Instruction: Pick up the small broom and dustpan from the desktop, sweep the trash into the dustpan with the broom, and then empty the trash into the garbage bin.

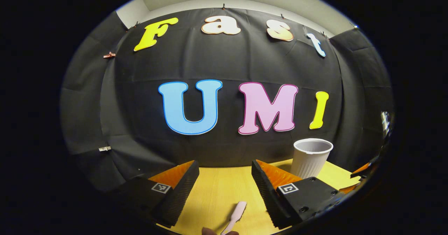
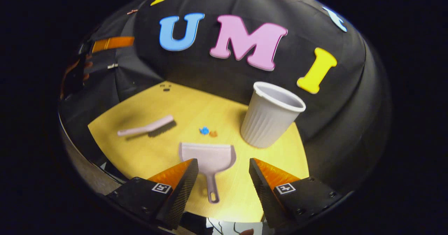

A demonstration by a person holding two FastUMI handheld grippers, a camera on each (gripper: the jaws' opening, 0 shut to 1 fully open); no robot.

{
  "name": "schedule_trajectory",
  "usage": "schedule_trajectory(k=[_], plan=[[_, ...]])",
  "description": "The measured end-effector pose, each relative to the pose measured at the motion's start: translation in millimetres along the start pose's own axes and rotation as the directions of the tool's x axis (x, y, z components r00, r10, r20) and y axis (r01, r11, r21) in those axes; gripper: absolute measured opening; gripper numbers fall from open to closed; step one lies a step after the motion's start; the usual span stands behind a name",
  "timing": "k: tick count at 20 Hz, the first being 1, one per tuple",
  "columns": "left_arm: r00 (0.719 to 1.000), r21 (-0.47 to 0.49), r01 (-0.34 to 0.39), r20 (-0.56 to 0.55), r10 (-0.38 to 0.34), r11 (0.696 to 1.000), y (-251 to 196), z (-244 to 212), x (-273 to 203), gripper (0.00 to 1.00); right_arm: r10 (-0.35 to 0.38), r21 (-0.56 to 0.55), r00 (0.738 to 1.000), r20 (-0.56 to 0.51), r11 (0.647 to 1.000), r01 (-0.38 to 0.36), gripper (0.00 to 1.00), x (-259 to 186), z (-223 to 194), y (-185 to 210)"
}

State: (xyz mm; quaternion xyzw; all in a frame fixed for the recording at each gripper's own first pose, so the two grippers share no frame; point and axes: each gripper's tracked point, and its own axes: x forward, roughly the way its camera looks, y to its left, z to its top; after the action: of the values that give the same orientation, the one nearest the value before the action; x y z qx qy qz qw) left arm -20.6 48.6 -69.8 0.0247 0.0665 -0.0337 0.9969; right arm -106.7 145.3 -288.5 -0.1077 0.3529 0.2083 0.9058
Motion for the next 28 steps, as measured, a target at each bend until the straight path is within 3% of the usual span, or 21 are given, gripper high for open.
schedule_trajectory(k=[3,8,15,16,20,21,22,25,26,28], plan=[[1.000,0.002,-0.008,-0.007,0.008,1.000,8.9,-6.7,1.1,0.95,0.014,0.018,0.990,-0.137,1.000,-0.012,0.90,37.0,-49.0,7.9],[0.999,0.007,-0.043,-0.021,0.043,0.999,12.1,-14.8,9.6,0.95,0.061,0.093,0.948,-0.312,0.995,-0.033,0.87,100.2,-111.6,19.8],[0.989,-0.040,-0.089,-0.118,0.084,0.995,17.9,-52.1,23.8,0.96,0.117,0.144,0.891,-0.438,0.988,-0.059,0.84,151.2,-127.3,35.5],[0.984,-0.024,-0.112,-0.140,0.107,0.993,24.6,-61.4,26.9,0.95,0.141,0.161,0.875,-0.463,0.984,-0.073,0.82,152.7,-130.5,39.1],[0.971,0.026,-0.123,-0.201,0.126,0.992,30.1,-99.9,34.5,0.95,0.159,0.193,0.859,-0.486,0.979,-0.073,0.73,154.8,-130.2,40.6],[0.962,0.027,-0.114,-0.249,0.117,0.993,28.0,-120.9,37.1,0.95,0.163,0.183,0.848,-0.505,0.980,-0.079,0.70,154.6,-131.6,39.8],[0.955,0.024,-0.101,-0.277,0.103,0.995,25.0,-133.3,39.5,0.96,0.170,0.172,0.842,-0.512,0.981,-0.093,0.53,154.1,-130.2,39.4],[0.905,0.051,-0.038,-0.422,0.056,0.998,12.0,-188.3,48.7,0.96,0.170,0.167,0.845,-0.508,0.981,-0.097,0.48,155.6,-129.8,38.8],[0.884,0.059,-0.019,-0.465,0.044,0.998,9.3,-204.6,51.6,0.96,0.175,0.162,0.846,-0.503,0.981,-0.106,0.51,156.2,-130.4,39.0],[0.834,0.072,0.044,-0.551,0.003,0.996,-0.1,-239.6,53.8,0.94,0.165,0.140,0.856,-0.489,0.984,-0.110,0.39,156.7,-128.0,37.7]])
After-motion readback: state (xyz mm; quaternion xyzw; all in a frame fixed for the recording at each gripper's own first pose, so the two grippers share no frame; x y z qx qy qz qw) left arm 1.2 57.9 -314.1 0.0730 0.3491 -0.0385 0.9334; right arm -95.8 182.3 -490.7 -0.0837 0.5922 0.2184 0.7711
